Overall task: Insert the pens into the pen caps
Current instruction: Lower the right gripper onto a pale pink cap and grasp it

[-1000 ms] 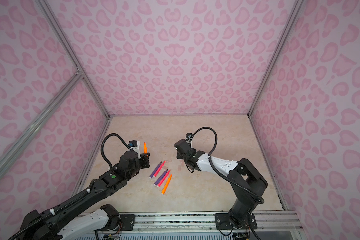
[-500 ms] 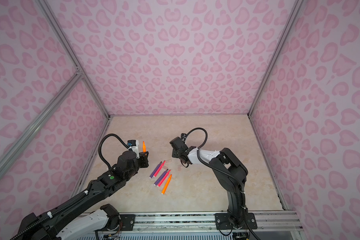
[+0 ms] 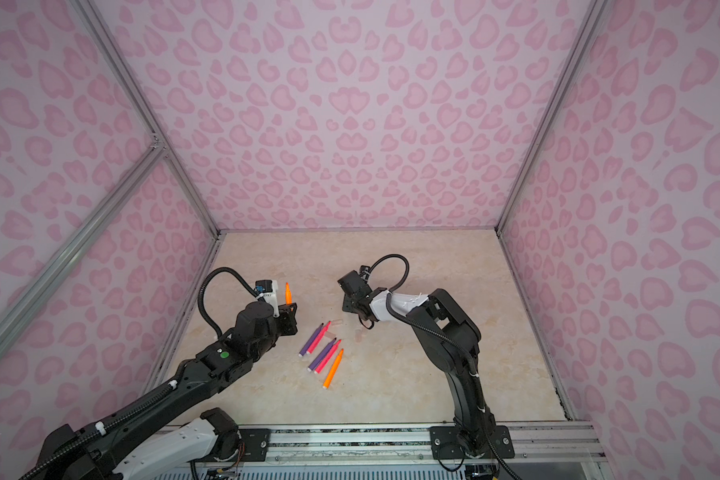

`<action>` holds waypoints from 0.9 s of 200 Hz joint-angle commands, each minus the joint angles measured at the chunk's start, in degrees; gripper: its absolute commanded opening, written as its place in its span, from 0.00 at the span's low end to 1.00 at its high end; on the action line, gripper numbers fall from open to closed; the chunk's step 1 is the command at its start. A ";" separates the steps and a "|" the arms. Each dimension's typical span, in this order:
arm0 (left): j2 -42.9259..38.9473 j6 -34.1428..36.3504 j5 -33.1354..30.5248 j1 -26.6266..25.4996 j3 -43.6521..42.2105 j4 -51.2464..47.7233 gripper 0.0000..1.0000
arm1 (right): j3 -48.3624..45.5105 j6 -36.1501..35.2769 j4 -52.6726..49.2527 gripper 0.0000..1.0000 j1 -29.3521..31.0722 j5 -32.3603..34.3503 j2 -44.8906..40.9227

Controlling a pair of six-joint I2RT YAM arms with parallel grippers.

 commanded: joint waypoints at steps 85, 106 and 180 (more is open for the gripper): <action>0.19 0.29 0.79 0.11 0.24 1.29 0.03 | 3.49 -1.17 -5.82 0.41 -0.01 3.63 3.56; 0.46 0.26 1.04 0.11 0.31 1.36 0.03 | 3.84 -1.40 -6.28 0.40 -0.04 4.16 3.87; 0.53 0.24 1.38 0.11 0.39 1.30 0.03 | 4.55 -1.84 -7.72 0.28 0.67 5.94 4.26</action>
